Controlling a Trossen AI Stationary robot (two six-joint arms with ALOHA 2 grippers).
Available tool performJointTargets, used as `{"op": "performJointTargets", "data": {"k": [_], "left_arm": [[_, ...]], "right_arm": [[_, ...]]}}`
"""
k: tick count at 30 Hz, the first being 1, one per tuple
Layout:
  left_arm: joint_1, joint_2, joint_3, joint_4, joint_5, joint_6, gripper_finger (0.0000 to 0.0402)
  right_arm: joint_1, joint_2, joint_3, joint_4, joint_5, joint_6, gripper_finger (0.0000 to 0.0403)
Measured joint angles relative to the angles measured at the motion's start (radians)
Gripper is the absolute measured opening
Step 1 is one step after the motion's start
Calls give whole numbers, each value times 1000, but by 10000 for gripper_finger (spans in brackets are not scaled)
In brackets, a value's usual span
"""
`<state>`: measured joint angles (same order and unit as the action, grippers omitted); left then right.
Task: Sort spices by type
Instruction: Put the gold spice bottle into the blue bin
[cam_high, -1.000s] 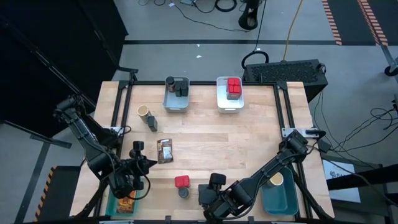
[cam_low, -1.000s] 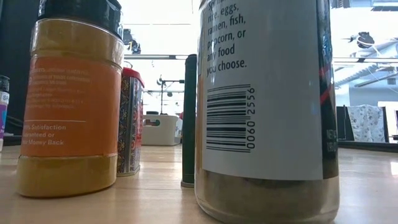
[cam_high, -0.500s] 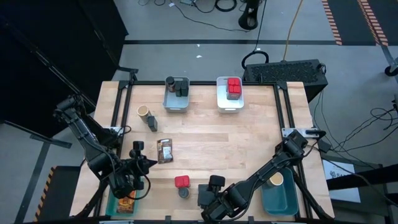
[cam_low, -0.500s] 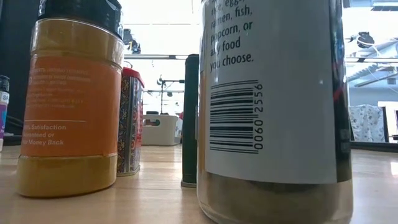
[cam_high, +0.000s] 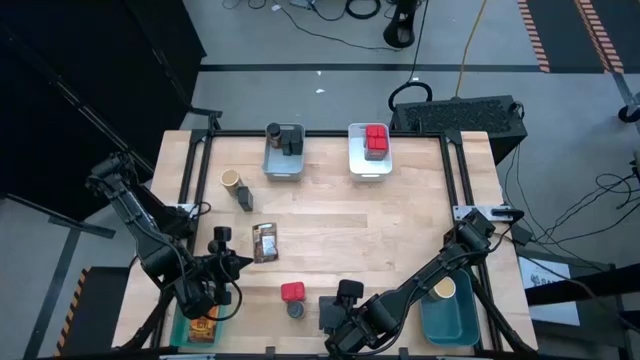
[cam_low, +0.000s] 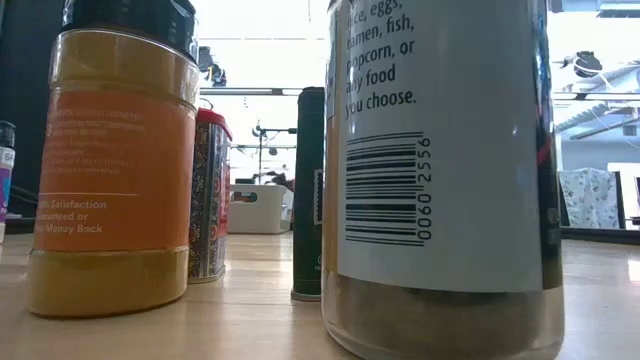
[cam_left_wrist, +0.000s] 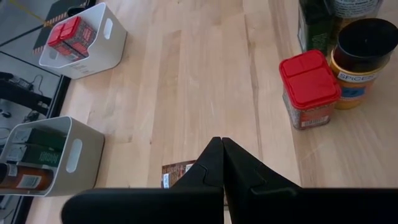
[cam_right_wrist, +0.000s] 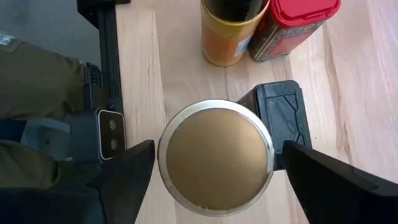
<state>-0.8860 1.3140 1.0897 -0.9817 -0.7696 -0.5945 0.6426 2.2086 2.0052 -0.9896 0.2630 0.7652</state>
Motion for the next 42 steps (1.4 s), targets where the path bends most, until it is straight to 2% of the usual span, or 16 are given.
{"op": "performJointTargets", "data": {"k": [17, 29, 42], "left_arm": [[0, 0, 0, 0, -8, 0, 0], [0, 0, 0, 0, -17, 0, 0], [0, 0, 0, 0, -17, 0, 0]], "right_arm": [[-13, 0, 0, 27, -36, -2, 335], [-13, -3, 0, 15, -53, -5, 241], [-13, -21, -1, -11, -64, 18, 237]]}}
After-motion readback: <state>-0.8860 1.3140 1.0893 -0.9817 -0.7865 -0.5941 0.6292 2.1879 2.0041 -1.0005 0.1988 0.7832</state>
